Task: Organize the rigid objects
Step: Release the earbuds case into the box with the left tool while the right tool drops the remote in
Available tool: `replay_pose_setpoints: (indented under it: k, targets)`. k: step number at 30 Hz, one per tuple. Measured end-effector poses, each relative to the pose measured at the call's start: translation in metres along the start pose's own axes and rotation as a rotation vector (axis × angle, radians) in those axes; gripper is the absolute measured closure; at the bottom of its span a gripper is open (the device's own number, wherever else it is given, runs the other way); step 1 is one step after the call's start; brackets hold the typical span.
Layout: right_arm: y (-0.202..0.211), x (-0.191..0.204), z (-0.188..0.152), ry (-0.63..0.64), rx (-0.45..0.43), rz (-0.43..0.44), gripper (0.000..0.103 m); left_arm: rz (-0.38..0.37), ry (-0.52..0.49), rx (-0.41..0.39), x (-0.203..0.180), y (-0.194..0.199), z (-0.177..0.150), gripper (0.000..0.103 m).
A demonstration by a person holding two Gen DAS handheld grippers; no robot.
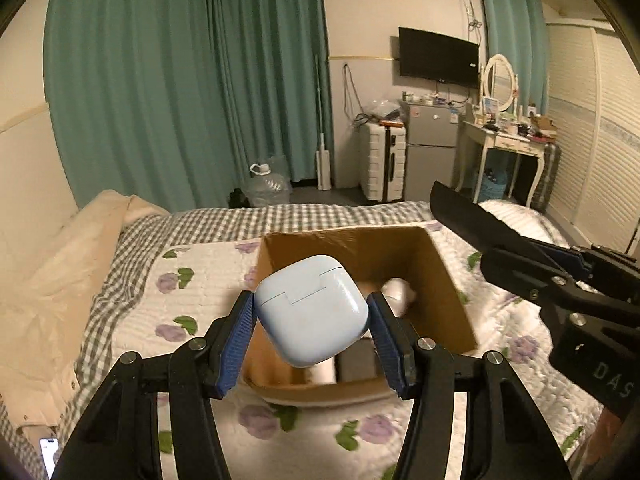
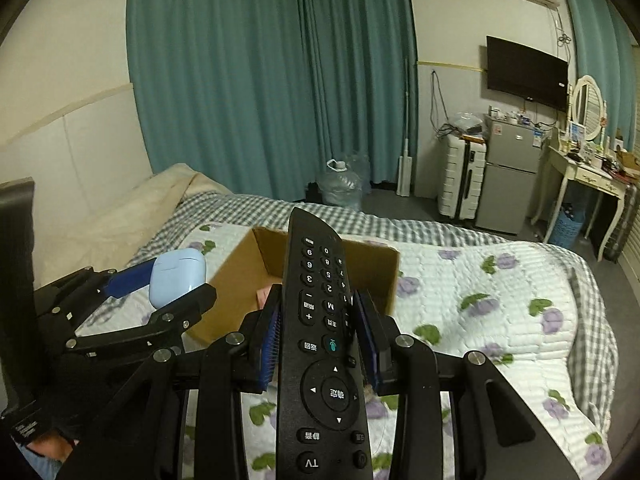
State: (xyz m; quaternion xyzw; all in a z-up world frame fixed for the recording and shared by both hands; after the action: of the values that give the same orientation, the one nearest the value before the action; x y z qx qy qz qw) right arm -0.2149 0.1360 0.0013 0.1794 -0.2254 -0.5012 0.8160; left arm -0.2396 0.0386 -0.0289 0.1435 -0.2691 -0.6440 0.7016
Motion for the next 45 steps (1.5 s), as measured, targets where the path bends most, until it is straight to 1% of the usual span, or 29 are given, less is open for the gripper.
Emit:
replay_pose_setpoints:
  k: [6, 9, 12, 15, 16, 18, 19, 24, 28, 31, 34, 39, 40, 41, 43, 45]
  targets:
    - [-0.032, -0.004, 0.002, 0.017, 0.013, 0.014, 0.07, 0.014, -0.017, 0.027, -0.005, -0.04, 0.0, 0.045]
    - [-0.047, -0.009, -0.001, 0.024, 0.022, 0.016, 0.07, 0.021, -0.033, 0.054, -0.011, -0.062, -0.009, 0.045]
    - [-0.06, -0.019, -0.01, 0.002, 0.033, 0.024, 0.07, 0.018, -0.027, 0.086, -0.014, -0.081, -0.019, 0.045]
    - [-0.07, -0.03, -0.017, -0.01, 0.052, 0.02, 0.07, -0.007, -0.03, 0.094, -0.02, -0.091, -0.029, 0.043]
    - [-0.073, -0.033, -0.02, -0.015, 0.056, 0.02, 0.07, -0.004, -0.035, 0.097, -0.02, -0.092, -0.032, 0.043]
    - [-0.078, -0.038, -0.021, -0.02, 0.064, 0.018, 0.07, 0.027, -0.042, 0.095, -0.019, -0.094, -0.035, 0.036]
    - [-0.078, -0.039, -0.02, -0.021, 0.064, 0.016, 0.07, 0.03, -0.041, 0.093, -0.017, -0.095, -0.035, 0.036]
    - [-0.078, -0.04, -0.009, -0.024, 0.044, 0.012, 0.07, 0.015, -0.003, 0.087, -0.007, -0.085, -0.03, 0.036]
    - [-0.089, -0.035, -0.001, -0.008, 0.043, 0.025, 0.07, 0.033, 0.024, 0.066, 0.004, -0.081, -0.023, 0.035]
    - [-0.108, -0.036, -0.006, -0.01, 0.064, 0.038, 0.07, 0.03, 0.046, 0.06, 0.01, -0.082, -0.021, 0.035]
    - [-0.128, -0.043, -0.014, -0.022, 0.091, 0.041, 0.07, 0.032, 0.046, 0.05, 0.012, -0.084, -0.021, 0.035]
    - [-0.141, -0.049, -0.018, -0.038, 0.093, 0.042, 0.068, 0.029, 0.051, 0.035, 0.013, -0.086, -0.019, 0.035]
    - [-0.14, -0.052, -0.017, -0.042, 0.088, 0.036, 0.065, 0.028, 0.052, 0.032, 0.012, -0.084, -0.019, 0.035]
    - [-0.138, -0.053, -0.016, -0.041, 0.079, 0.028, 0.053, 0.024, 0.049, 0.026, 0.011, -0.082, -0.018, 0.035]
    - [-0.129, -0.058, -0.012, -0.046, 0.052, 0.007, 0.04, 0.029, 0.047, 0.012, 0.011, -0.077, -0.015, 0.035]
    - [-0.119, -0.061, -0.008, -0.047, 0.033, -0.008, 0.04, 0.03, 0.045, -0.003, 0.01, -0.069, -0.011, 0.035]
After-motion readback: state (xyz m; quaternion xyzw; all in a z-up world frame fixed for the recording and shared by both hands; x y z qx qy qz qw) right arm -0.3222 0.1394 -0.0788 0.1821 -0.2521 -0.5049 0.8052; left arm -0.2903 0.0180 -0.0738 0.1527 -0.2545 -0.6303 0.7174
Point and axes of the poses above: each gripper's, at about its wrist camera, not at the fingertips, and y roughly against the way its jaws point, x to its left, z to its top, the point moved 10 cm from there along -y, roughly the way its jaws point, and after that the axes turned 11 degrees about z, right-handed, at the moved point
